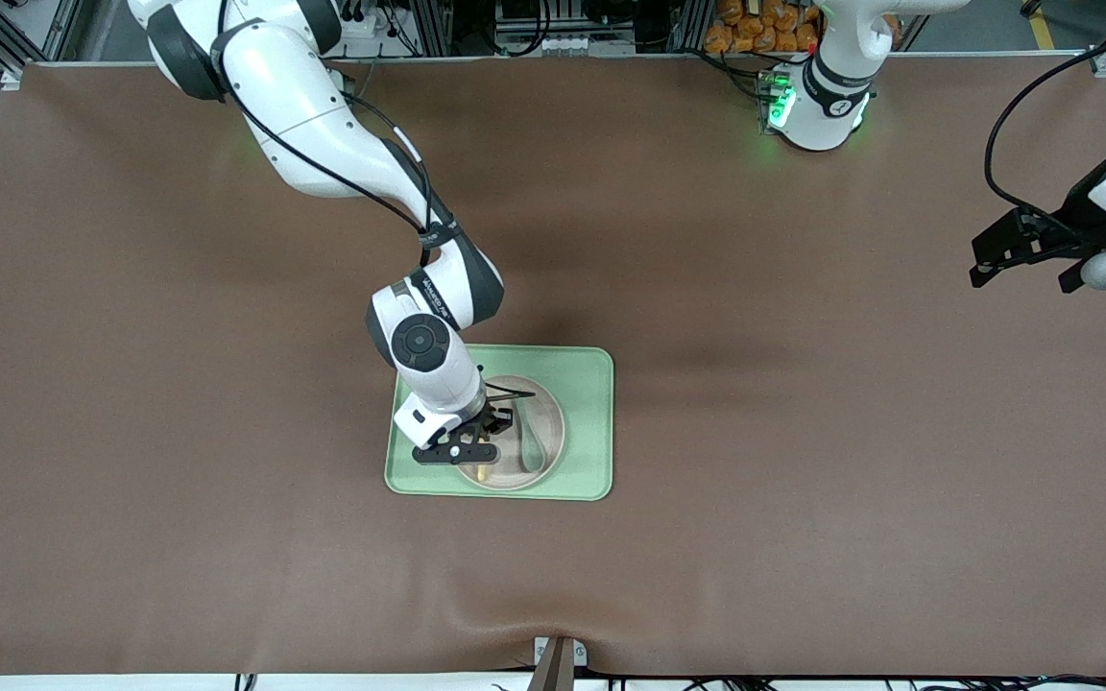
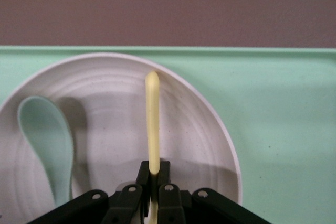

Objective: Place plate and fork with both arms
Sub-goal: 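Move the yellow fork beside the plate and open the right gripper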

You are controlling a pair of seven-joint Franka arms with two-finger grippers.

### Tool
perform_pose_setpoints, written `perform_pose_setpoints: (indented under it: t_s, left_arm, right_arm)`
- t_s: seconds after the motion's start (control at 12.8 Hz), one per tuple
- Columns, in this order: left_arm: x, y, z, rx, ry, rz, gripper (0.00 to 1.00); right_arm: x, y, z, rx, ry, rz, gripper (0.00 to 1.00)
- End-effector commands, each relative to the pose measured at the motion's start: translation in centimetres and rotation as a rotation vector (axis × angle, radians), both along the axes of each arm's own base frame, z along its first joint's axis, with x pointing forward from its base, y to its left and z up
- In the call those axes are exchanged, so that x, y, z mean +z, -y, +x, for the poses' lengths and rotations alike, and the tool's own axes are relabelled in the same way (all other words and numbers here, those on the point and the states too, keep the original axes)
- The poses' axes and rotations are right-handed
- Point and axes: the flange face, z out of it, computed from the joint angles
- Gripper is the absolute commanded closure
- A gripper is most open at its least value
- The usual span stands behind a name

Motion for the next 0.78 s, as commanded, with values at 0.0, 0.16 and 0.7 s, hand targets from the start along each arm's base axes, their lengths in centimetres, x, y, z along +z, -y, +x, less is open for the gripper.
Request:
perform_pose_setpoints:
  t_s: [0.0, 0.16, 0.7]
  left_arm:
    - [0.2, -0.4, -0.1, 0.012, -0.005, 0.019, 0.00]
    - [0.3, -0.6, 0.0, 0.013, -0.005, 0.015, 0.00]
    - [-0.3, -0.3, 0.2, 0.002, -0.016, 0.015, 0.00]
  right_arm:
    - [4.7, 0.6, 0.5, -0.052, 0.000, 0.031, 1.00]
    - [7.2, 3.3, 1.7, -0.080, -0.016, 0.025, 1.00]
    - [1.7, 9.3, 1.2, -0.131, -0.132, -0.044, 1.00]
